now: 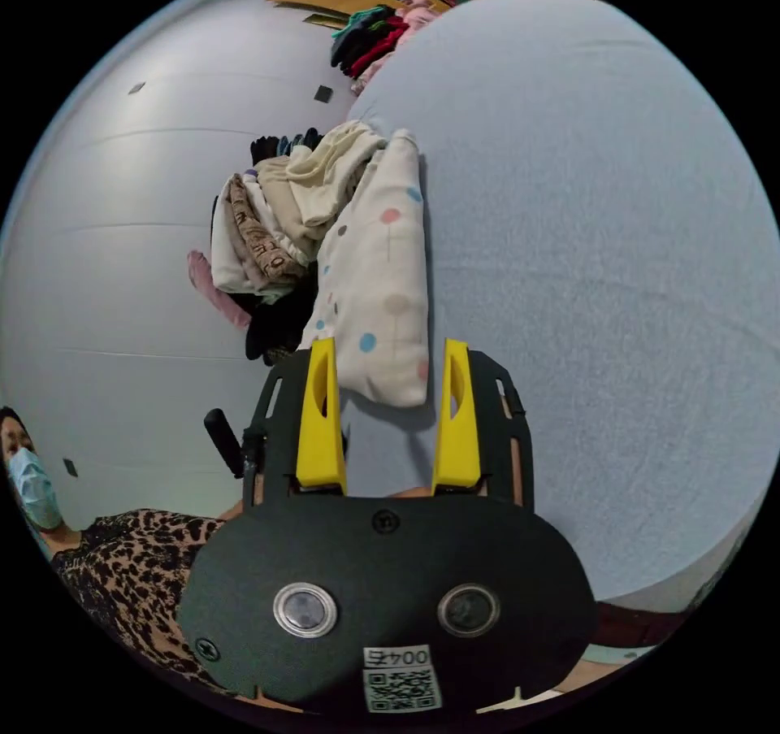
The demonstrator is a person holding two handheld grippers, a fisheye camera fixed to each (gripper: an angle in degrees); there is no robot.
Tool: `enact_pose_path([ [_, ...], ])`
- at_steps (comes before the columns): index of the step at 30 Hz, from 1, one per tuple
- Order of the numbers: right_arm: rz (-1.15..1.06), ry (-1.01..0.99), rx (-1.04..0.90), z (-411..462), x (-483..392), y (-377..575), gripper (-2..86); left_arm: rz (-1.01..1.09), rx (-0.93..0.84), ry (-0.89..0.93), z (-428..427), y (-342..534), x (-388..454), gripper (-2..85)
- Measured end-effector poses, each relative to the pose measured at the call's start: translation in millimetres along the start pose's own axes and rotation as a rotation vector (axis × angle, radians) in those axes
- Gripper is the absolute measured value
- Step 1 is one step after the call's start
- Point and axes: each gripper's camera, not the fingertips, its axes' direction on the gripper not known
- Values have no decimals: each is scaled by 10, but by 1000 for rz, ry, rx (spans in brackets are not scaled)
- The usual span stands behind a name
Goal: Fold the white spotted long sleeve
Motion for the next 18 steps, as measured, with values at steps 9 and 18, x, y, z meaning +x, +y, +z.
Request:
enact_pose_path([
  [9, 66, -161, -93, 301, 353, 157, 172, 51, 29, -33, -3, -332, -19, 110],
  [18, 14, -148, -57, 110, -259, 347, 72, 31, 14, 16, -230, -383, -115, 35],
])
